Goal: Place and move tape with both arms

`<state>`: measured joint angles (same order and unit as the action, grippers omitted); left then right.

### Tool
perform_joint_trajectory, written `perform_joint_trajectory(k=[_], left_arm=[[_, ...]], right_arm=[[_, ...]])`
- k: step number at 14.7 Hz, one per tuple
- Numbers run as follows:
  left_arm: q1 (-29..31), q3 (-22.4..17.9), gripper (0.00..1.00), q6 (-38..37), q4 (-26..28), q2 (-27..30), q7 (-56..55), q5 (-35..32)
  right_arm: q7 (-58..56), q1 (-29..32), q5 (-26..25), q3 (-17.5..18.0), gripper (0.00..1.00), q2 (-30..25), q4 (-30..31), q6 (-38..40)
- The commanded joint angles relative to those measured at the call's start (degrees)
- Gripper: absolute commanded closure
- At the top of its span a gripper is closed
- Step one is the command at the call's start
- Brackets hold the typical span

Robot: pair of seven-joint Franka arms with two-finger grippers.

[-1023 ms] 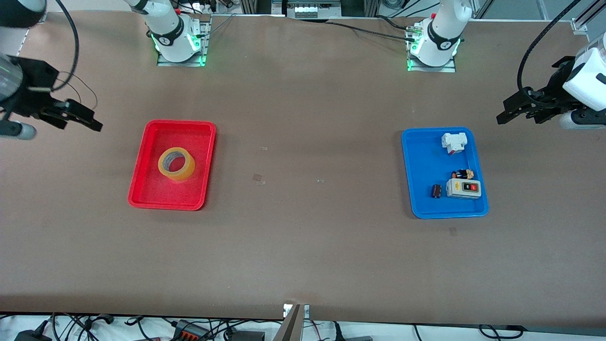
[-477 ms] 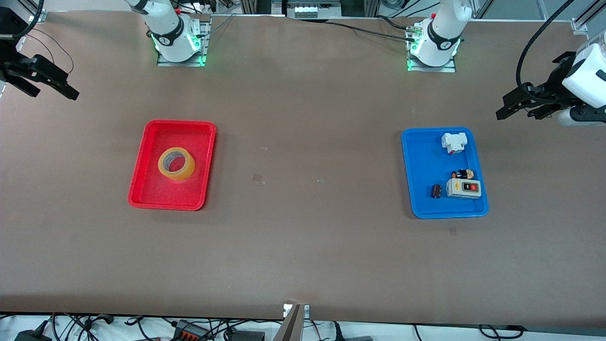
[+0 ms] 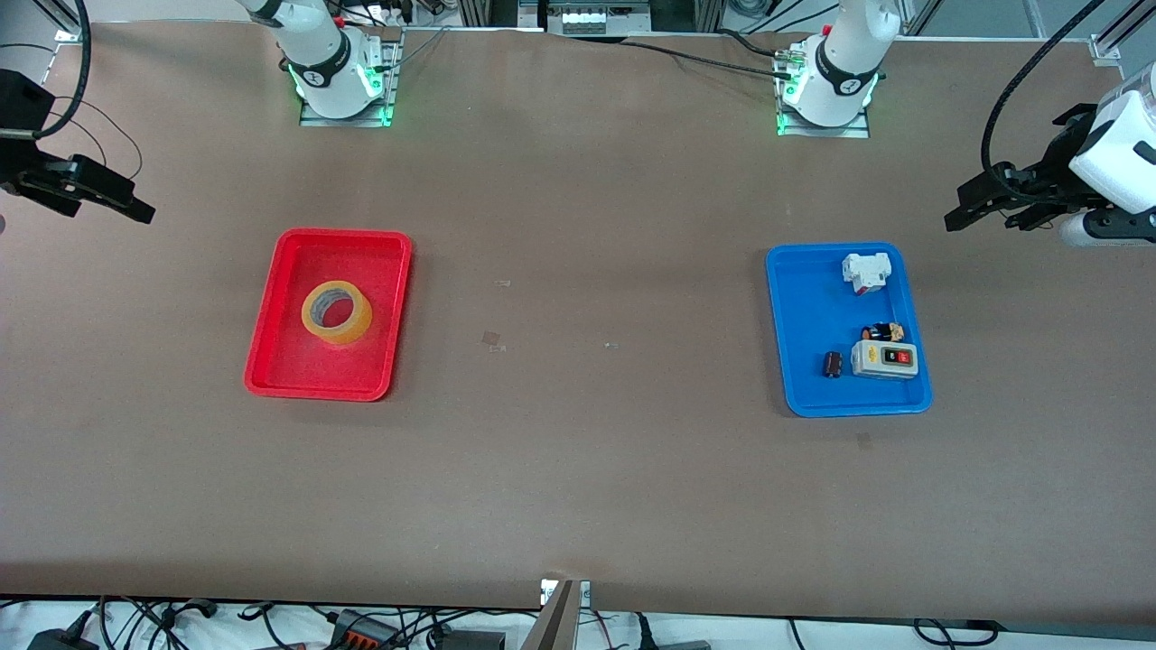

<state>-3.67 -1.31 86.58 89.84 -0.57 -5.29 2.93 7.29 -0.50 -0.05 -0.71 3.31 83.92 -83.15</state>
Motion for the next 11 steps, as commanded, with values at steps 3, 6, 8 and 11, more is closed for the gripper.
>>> perform_joint_trajectory(k=[3,6,8,11], left_arm=[[-0.1,0.1,0.00,-1.5,-1.3,-0.5,1.1,-0.6],[-0.1,0.1,0.00,-1.5,-1.2,-0.4,1.2,-0.6],[-0.1,0.1,0.00,-1.6,-1.2,-0.4,1.2,-0.6],[-0.2,0.1,0.00,-1.6,-1.2,-0.4,1.2,-0.6]], right_arm=[[0.2,0.1,-1.9,0.7,0.01,-6.2,7.2,-3.8],[0.2,0.1,-2.4,0.8,0.01,-6.7,7.6,-3.8],[0.2,0.1,-2.5,0.8,0.01,-6.7,7.5,-3.4],[0.2,0.1,-2.4,0.8,0.01,-6.7,7.2,-3.2]])
